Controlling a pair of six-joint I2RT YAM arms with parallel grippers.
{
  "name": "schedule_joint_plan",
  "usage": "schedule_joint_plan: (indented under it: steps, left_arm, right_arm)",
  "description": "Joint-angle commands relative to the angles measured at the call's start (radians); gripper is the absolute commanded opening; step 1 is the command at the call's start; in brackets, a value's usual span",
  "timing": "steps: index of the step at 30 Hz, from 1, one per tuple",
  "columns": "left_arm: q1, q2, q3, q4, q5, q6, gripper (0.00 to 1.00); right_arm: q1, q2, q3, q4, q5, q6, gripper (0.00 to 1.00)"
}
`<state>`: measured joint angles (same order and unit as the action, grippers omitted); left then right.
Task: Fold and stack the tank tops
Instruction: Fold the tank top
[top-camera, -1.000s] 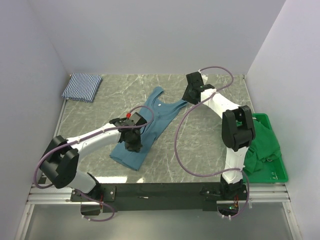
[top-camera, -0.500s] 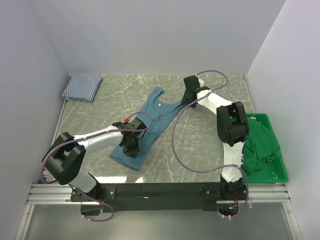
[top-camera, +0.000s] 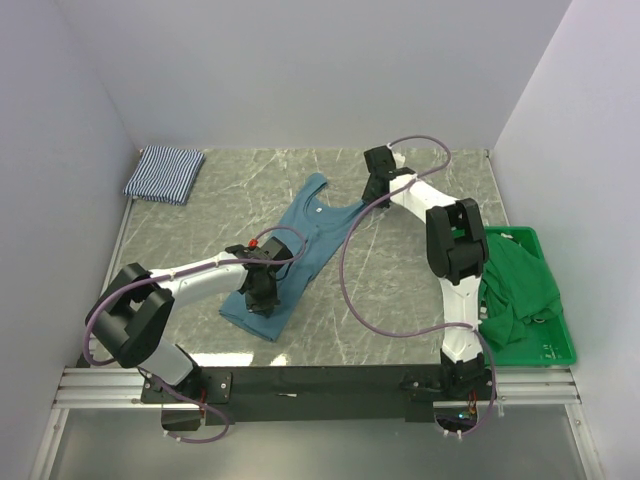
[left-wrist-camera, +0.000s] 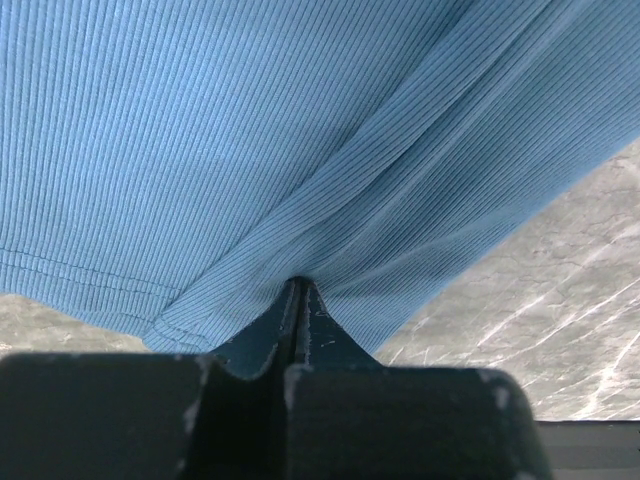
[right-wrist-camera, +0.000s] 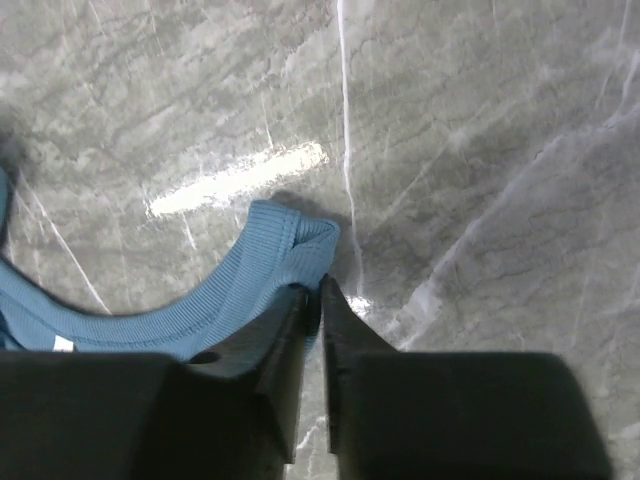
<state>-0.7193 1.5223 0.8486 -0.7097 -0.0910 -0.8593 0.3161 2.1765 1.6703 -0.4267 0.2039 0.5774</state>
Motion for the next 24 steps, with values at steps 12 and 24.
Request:
schedule_joint_plan:
  steps: [12,24]
  left_arm:
    - [-0.008,0.022,-0.037,0.0,0.03,0.002,0.0]
    - [-0.016,0.019,-0.031,-0.01,0.027,0.008,0.01]
  right_arm:
    - [-0.005,0.101,0.23,-0.176,0.106,-0.062,0.09]
    - [0.017,0.028,0.146,-0.109,0.124,-0.001,0.33]
